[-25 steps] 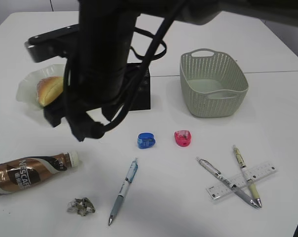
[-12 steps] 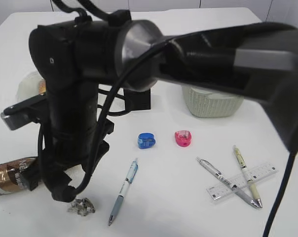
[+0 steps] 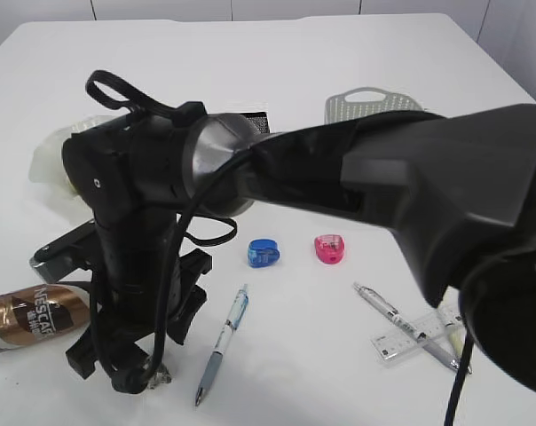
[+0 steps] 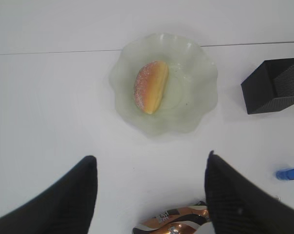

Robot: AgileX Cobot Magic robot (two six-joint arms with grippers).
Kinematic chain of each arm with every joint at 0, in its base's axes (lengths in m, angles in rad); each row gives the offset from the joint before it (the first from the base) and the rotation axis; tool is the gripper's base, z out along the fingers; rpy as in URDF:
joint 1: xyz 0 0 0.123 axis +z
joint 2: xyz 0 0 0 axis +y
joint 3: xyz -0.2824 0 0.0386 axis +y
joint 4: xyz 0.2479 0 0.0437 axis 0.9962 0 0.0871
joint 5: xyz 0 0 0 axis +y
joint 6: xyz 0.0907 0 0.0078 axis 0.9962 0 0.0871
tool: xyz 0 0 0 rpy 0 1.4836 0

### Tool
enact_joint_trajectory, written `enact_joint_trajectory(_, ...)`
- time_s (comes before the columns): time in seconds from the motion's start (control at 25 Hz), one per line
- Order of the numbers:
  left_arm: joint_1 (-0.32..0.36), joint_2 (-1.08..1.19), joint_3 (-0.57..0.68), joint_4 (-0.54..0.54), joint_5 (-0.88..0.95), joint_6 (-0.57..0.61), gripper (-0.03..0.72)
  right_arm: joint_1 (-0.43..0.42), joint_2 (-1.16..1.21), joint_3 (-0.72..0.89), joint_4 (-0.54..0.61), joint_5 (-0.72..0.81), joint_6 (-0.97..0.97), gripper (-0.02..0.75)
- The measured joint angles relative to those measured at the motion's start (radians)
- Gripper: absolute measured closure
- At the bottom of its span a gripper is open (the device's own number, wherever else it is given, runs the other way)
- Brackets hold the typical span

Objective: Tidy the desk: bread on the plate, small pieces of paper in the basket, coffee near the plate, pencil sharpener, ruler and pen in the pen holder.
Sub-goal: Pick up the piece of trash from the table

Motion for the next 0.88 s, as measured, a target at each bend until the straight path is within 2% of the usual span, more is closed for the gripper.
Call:
enact_joint_trajectory(0.76, 0.0, 0.0, 0.0, 0.011, 0.0, 0.0, 0.183, 0.0, 0.046, 0.0, 0.015, -0.109, -0.002, 0.259)
enact_joint_trajectory(0.88, 0.0, 0.0, 0.0, 0.011, 0.0, 0.0, 0.183, 0.0, 0.046, 0.0, 0.015, -0.109, -0.002, 0.281)
